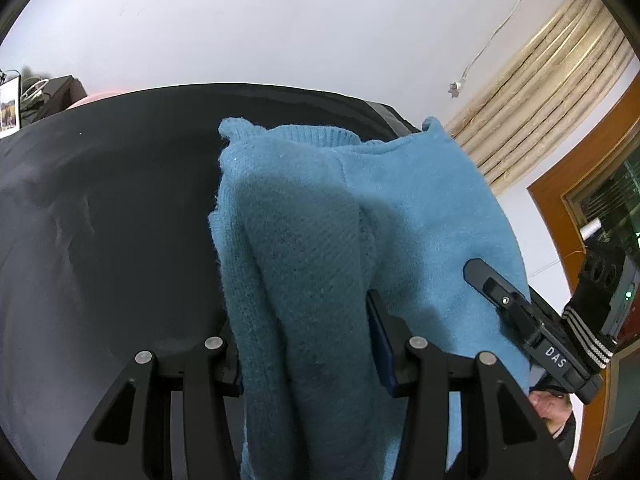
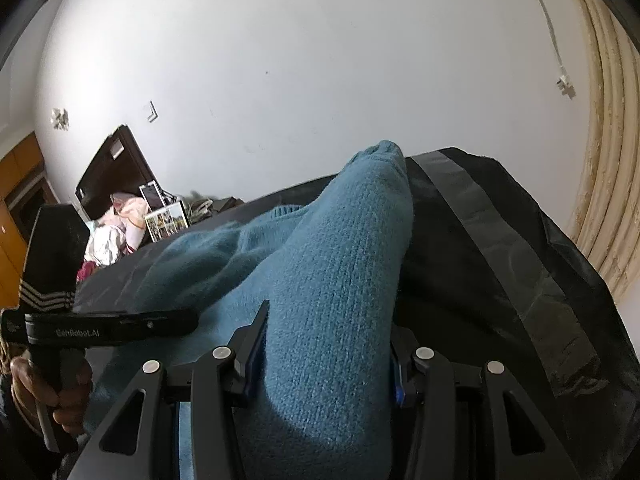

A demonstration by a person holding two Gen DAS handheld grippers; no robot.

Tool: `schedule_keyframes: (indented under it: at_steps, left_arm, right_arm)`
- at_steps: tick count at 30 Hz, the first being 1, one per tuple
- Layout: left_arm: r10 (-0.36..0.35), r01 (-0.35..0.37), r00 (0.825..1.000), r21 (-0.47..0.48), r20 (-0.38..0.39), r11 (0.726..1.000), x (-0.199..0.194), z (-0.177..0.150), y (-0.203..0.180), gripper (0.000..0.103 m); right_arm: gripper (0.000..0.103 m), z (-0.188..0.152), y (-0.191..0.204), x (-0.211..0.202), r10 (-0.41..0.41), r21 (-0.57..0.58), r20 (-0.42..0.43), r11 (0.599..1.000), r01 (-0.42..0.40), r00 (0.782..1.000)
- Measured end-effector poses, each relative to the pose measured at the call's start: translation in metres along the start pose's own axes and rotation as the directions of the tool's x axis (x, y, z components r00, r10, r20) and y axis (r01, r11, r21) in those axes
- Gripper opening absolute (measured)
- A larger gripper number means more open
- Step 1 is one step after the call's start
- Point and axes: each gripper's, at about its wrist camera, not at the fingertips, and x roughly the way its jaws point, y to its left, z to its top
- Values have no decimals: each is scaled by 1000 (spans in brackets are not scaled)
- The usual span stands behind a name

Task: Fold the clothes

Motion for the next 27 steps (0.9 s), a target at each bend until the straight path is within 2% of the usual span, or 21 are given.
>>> schedule_keyframes:
  at_steps: [6,11,15,18,22,25,27]
  left_arm:
    - [20,-20,1000,17,8,1000,32,19,-16,52]
    - [60,-61,998,31,23,998,27,21,-28,53]
    - [92,-98,991,54,102,994,2,14,-35,53]
    - [93,-107,982,81,165,991,-21,7,-41,53]
    - [67,-107,979,202,193,974,-44,-14,-64,53]
    - [55,-102,985,296,163,950,-47,-38,-81,53]
    - [47,-87,990,318,130,944,-43,-51,-83,53]
  right_arm:
    - [52,-4,2,-4,-28,2,-2,1000,28,1000]
    - [53,-6,2,-18,-24,33,11,999,24,1000]
    - [54,-7,12,-48,-84,7,114,996,84,990]
    - [54,-10,23,-76,-65,-25,170,997,70,983]
    - [54,-36,45,-93,-78,-124,120,988,93,990]
    - [54,-66,57,-104,-120,-200,70,971,132,990]
    - [54,-82,58,-112,-143,-222,43,964,149,989]
